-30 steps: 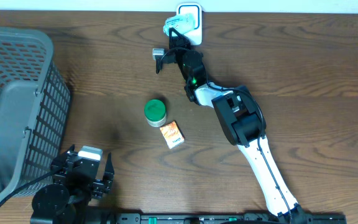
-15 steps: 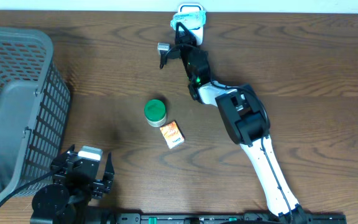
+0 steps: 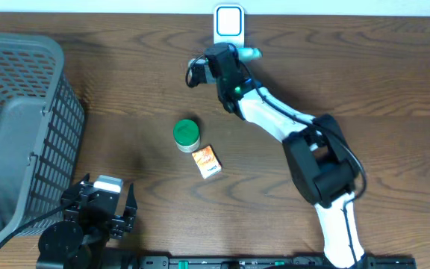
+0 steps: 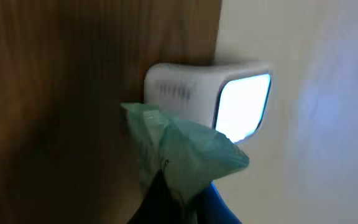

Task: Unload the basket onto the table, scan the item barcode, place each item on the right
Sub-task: 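Swing the wipes packet to the right table edge and release it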

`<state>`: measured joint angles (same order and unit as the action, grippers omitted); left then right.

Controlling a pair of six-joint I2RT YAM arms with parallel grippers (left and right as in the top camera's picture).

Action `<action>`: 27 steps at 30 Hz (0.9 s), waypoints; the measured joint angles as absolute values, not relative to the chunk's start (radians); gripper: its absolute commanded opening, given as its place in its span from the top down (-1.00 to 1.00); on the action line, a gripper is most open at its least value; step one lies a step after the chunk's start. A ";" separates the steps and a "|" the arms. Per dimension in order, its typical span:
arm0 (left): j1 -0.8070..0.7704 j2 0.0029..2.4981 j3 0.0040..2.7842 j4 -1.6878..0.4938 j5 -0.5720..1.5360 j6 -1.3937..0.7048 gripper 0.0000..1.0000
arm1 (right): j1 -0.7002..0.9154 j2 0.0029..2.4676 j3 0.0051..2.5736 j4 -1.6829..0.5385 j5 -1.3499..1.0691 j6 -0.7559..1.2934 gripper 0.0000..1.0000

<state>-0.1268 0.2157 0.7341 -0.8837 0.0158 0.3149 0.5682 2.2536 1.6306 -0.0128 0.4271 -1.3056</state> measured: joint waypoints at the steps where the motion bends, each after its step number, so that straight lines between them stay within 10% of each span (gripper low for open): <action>1: -0.127 0.216 0.734 -0.885 0.016 0.315 -0.68 | 0.567 2.209 1.627 -0.099 0.422 -1.211 0.98; 10: -0.127 0.216 0.734 -0.884 0.016 0.315 -0.68 | 0.434 2.000 1.631 -0.428 0.371 -0.719 0.97; 23: -0.127 0.216 0.734 -0.884 0.016 0.315 -0.68 | -0.212 2.000 1.626 -0.759 0.346 -0.373 0.83; 25: -0.127 0.216 0.734 -0.884 0.016 0.315 -0.68 | -0.273 2.000 1.626 -0.762 0.372 -0.368 0.45; 27: -0.127 0.216 0.734 -0.884 0.016 0.315 -0.68 | -0.331 2.000 1.626 -0.762 0.395 -0.363 -0.46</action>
<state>-0.1268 0.2157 0.7341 -0.8841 0.0158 0.3149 -0.3309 2.0003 1.6264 -0.7620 0.3954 -0.3626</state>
